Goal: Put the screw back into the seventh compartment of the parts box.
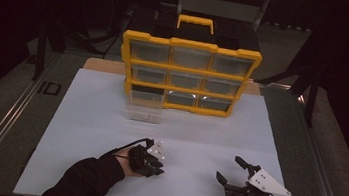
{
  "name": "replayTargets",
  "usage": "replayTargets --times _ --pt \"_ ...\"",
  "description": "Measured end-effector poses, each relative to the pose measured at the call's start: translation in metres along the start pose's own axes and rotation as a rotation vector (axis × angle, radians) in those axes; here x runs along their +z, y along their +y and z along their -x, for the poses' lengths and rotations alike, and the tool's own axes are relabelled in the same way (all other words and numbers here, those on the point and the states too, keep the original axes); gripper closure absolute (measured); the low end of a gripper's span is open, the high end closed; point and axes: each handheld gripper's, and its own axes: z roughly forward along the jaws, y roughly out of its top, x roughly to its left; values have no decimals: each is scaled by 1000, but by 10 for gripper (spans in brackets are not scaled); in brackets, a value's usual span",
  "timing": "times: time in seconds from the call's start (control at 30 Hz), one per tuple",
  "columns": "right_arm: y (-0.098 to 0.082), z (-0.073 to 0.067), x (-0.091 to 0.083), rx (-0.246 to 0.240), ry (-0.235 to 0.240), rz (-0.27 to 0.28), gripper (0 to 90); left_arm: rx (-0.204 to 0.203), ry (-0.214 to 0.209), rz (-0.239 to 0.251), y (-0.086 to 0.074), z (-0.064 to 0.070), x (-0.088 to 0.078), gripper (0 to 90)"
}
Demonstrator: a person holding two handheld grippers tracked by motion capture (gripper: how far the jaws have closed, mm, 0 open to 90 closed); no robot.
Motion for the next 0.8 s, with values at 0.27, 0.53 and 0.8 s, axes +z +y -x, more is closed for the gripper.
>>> replayTargets --times 0.27,0.53,0.8 --pt "0 0 0 0 0 0 149 15 -1 -28 0 0 4 774" --pt "0 0 0 1 -1 -2 149 34 10 -41 1 4 5 863" --pt "0 0 0 1 -2 -1 149 29 6 -30 2 4 0 868"
